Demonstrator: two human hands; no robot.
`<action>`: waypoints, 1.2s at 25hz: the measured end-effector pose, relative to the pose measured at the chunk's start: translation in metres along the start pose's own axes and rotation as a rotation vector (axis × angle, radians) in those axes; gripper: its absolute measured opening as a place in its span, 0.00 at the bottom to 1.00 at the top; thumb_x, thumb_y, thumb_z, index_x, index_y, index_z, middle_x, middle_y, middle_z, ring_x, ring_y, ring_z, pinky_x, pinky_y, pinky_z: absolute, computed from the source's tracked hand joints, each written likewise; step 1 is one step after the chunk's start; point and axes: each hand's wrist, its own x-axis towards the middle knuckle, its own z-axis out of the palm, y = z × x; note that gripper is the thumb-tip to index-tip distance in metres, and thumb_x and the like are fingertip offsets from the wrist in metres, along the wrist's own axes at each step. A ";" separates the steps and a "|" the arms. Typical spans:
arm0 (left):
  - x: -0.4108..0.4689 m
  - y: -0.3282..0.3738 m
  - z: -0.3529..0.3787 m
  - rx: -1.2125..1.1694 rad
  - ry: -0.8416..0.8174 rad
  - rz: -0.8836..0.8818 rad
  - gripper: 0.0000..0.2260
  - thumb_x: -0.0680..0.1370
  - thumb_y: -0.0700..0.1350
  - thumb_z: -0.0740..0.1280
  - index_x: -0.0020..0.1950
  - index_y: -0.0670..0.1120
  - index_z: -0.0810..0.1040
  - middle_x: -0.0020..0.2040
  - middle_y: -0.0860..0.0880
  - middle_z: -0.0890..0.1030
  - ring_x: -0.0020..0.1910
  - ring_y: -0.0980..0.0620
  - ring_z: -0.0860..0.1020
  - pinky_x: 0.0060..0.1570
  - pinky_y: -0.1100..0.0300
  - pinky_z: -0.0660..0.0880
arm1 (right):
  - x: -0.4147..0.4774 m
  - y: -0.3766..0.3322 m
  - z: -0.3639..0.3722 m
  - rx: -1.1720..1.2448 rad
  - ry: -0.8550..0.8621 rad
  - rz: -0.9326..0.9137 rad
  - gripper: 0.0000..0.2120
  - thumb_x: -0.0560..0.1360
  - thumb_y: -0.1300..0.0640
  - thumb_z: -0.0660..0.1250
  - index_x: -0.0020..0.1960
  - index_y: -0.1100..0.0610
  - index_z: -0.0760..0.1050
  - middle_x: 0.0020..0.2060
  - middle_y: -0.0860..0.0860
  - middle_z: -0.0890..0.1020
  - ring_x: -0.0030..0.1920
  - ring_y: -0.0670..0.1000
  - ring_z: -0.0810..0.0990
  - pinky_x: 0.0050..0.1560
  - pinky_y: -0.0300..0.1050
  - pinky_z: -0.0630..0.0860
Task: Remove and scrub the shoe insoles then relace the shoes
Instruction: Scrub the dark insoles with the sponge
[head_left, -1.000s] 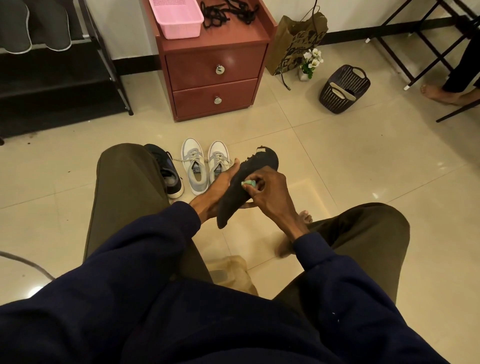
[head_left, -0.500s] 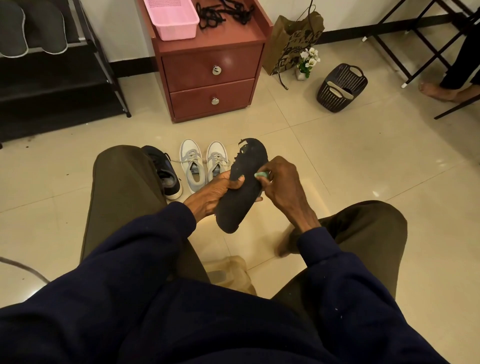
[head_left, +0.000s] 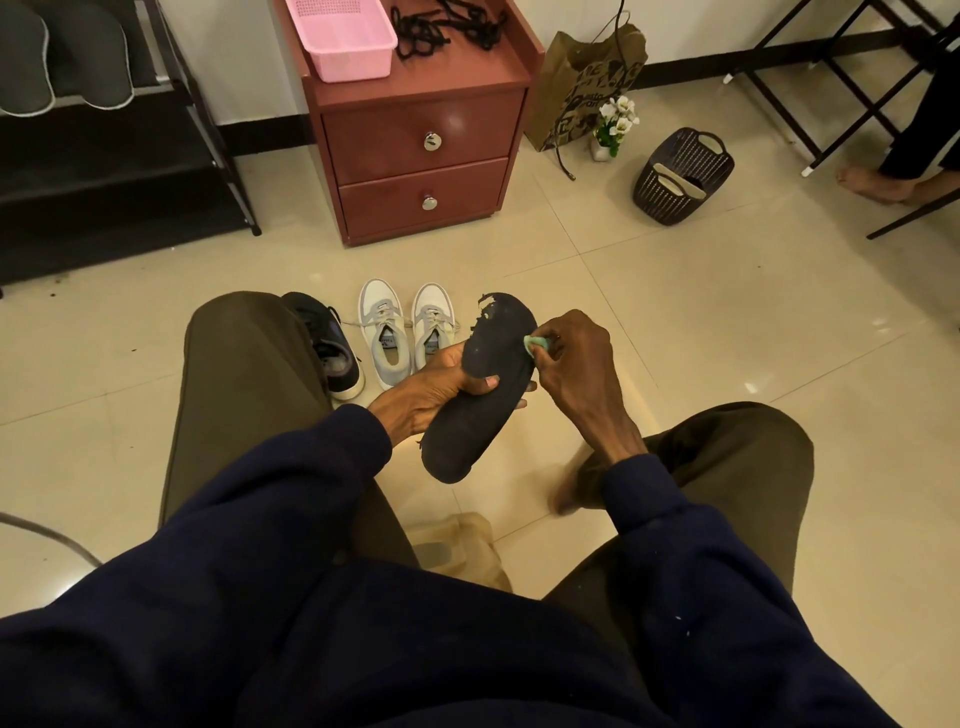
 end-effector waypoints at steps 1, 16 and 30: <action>0.001 -0.001 0.000 -0.015 -0.016 0.003 0.22 0.77 0.22 0.63 0.69 0.38 0.73 0.59 0.37 0.83 0.53 0.35 0.84 0.47 0.42 0.84 | -0.001 -0.002 0.000 0.021 0.003 -0.006 0.04 0.74 0.59 0.76 0.48 0.55 0.84 0.45 0.51 0.81 0.42 0.48 0.79 0.43 0.49 0.81; 0.007 -0.007 -0.005 0.157 -0.143 -0.034 0.30 0.75 0.20 0.64 0.72 0.44 0.73 0.65 0.34 0.79 0.62 0.30 0.79 0.56 0.30 0.77 | 0.000 -0.026 0.012 0.071 -0.149 -0.177 0.03 0.73 0.60 0.75 0.46 0.57 0.83 0.43 0.51 0.82 0.42 0.47 0.79 0.42 0.37 0.74; 0.003 -0.006 0.000 0.116 -0.158 -0.040 0.31 0.75 0.20 0.63 0.74 0.43 0.70 0.63 0.36 0.81 0.61 0.30 0.80 0.49 0.39 0.83 | 0.001 -0.016 0.004 -0.016 -0.121 -0.092 0.02 0.73 0.60 0.74 0.45 0.55 0.82 0.43 0.50 0.80 0.42 0.50 0.79 0.40 0.43 0.74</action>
